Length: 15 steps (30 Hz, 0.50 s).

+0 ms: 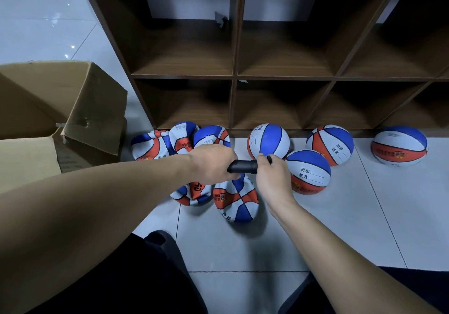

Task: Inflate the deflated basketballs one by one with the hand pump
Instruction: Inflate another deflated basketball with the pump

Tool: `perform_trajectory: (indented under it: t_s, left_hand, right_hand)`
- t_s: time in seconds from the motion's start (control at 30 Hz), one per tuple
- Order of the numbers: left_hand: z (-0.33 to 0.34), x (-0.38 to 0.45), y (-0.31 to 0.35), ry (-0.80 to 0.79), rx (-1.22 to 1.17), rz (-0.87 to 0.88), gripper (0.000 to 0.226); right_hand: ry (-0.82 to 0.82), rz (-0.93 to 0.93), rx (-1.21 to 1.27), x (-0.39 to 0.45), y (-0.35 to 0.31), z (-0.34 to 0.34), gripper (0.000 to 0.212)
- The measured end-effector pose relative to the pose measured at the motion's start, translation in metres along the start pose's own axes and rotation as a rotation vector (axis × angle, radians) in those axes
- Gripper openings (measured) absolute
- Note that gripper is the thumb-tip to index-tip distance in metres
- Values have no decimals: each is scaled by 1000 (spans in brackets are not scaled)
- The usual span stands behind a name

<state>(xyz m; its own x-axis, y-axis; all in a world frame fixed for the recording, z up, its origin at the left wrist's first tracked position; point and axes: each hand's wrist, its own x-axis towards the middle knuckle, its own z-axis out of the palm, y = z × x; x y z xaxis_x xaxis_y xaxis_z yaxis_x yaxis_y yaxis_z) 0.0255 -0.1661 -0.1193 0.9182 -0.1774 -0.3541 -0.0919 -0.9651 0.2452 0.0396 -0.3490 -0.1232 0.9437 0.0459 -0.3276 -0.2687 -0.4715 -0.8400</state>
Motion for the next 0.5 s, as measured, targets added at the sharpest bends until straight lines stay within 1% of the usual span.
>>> perform_trajectory:
  t_s: [0.17,0.23,0.33,0.43,0.5]
  left_hand:
    - [-4,2,-6,5,-32,-3,31]
    - [-6,0,-13,15,-20,-20,28]
    - [-11,-3,-28,3,-39,-61,25]
    - [-13,-5,-39,-26,-111,-74,24]
    - [-13,-5,-40,-28,-111,-78,24]
  right_hand:
    - [10,-57,-19,5,-2,-11,39]
    - [60,-31,2,12,0,-21,38]
    - [145,67,119,24,0,-41,32]
    - [175,51,138,30,0,-51,26]
    - [188,34,163,30,2,-49,25]
